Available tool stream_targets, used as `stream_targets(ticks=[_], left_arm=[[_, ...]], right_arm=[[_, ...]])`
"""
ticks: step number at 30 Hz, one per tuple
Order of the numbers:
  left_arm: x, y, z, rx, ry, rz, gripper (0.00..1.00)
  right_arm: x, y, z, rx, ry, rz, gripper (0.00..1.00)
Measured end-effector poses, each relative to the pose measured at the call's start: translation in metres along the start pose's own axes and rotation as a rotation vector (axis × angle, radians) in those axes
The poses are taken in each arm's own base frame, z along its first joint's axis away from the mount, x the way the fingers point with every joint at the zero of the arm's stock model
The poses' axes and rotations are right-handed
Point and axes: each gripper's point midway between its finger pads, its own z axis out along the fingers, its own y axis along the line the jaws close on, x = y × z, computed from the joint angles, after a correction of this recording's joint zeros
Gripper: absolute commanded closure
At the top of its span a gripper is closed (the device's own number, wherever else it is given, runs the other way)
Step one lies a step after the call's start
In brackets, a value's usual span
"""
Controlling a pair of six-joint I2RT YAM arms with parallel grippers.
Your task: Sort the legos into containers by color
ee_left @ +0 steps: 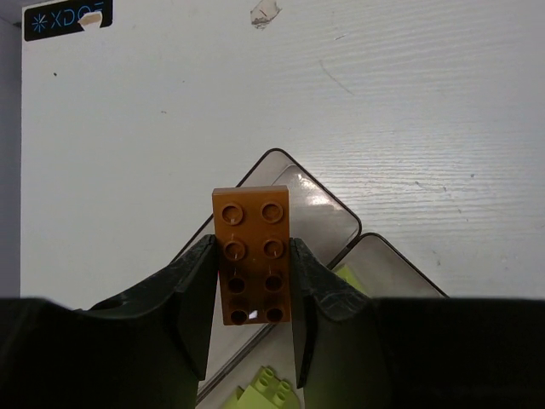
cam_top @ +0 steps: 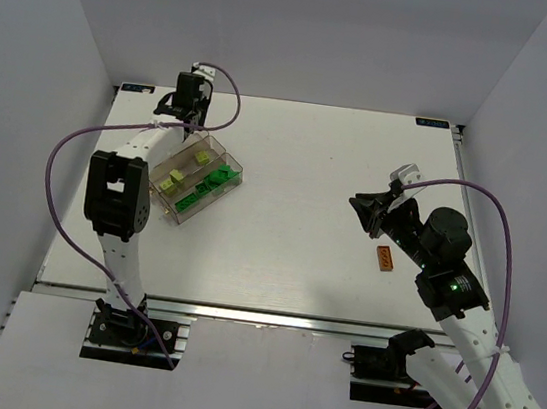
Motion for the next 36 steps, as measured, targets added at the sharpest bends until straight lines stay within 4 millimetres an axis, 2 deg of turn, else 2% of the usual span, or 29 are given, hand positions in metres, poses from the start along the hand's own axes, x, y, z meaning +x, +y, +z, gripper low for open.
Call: stream_targets(ticks=[3, 8, 19, 29, 31, 32, 33, 36], left_arm=[[0.006, 0.001, 0.005, -0.005, 0.015, 0.007, 0.69], [0.016, 0.001, 0.010, -0.009, 0.044, 0.018, 0.56], [0.033, 0.012, 0.014, -0.052, 0.087, 0.030, 0.42], [0.035, 0.012, 0.014, -0.050, 0.091, -0.010, 0.39], [0.033, 0.007, 0.011, -0.025, 0.090, -0.053, 0.37], [0.029, 0.004, 0.008, -0.010, 0.080, -0.084, 0.30], [0.024, -0.001, 0.002, 0.018, 0.065, -0.126, 0.30], [0.008, -0.013, -0.027, 0.113, 0.000, -0.261, 0.19]], right_arm=[[0.000, 0.000, 0.000, 0.000, 0.000, 0.000, 0.74], [0.000, 0.000, 0.000, 0.000, 0.000, 0.000, 0.74], [0.000, 0.000, 0.000, 0.000, 0.000, 0.000, 0.74], [-0.001, 0.000, 0.000, 0.001, -0.002, -0.002, 0.72], [0.000, -0.001, 0.001, 0.001, 0.001, -0.005, 0.67], [0.002, -0.001, 0.003, 0.000, 0.007, -0.007, 0.65], [0.006, -0.002, 0.005, -0.002, 0.021, -0.007, 0.61], [0.024, -0.004, 0.017, -0.015, 0.099, -0.005, 0.51]])
